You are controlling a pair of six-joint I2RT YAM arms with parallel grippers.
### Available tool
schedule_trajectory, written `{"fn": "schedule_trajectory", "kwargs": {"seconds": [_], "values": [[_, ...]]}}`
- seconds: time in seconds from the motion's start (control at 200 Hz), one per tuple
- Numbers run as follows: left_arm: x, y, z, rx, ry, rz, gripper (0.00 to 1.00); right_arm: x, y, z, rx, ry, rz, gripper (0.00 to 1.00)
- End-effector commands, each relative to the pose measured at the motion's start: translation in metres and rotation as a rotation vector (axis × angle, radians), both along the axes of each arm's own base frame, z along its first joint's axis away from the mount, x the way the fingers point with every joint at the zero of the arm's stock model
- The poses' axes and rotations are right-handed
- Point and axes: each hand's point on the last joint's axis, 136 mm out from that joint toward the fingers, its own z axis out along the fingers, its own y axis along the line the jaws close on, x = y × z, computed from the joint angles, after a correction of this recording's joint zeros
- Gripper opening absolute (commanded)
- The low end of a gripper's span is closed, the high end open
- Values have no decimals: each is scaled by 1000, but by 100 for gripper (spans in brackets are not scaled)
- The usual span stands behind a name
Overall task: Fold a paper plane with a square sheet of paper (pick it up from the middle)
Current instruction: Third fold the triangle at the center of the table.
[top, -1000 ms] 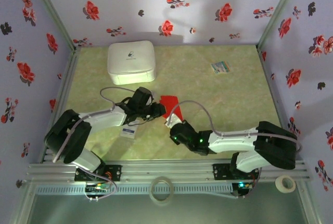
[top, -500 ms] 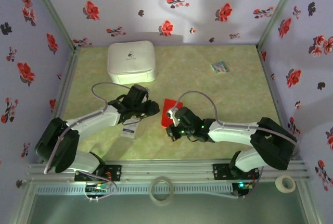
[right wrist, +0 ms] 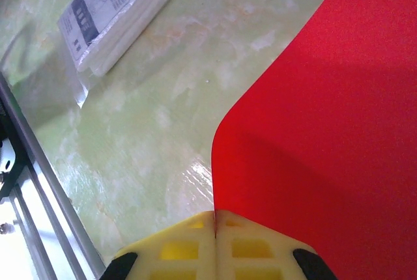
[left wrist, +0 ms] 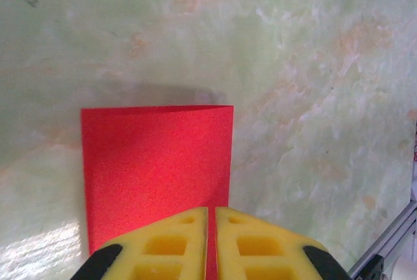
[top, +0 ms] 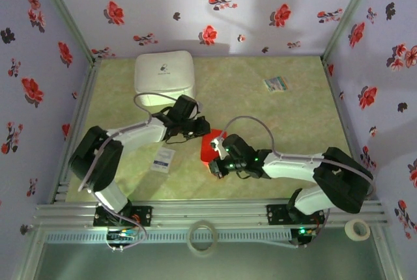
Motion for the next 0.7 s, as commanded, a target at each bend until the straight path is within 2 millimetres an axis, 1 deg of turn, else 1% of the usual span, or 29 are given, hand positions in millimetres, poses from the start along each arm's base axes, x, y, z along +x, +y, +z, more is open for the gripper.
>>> {"fn": "schedule_trajectory", "kwargs": {"seconds": [0.0,0.125,0.39,0.525,0.695], "values": [[2,-17,-8,-27,24,-68,11,1,3,7,48,9,1,3],[0,-22,-26,5,64,-87,10,3,2,5,45,15,-6,4],[-9,-15,-66,64,148,-73,9,8,1,3,42,34,-30,4],[-15,-8,-78,91,174,-64,8,12,-3,1,26,42,-57,4],[-19,-2,-85,107,185,-54,8,24,-15,-5,-27,32,-125,4]]}}
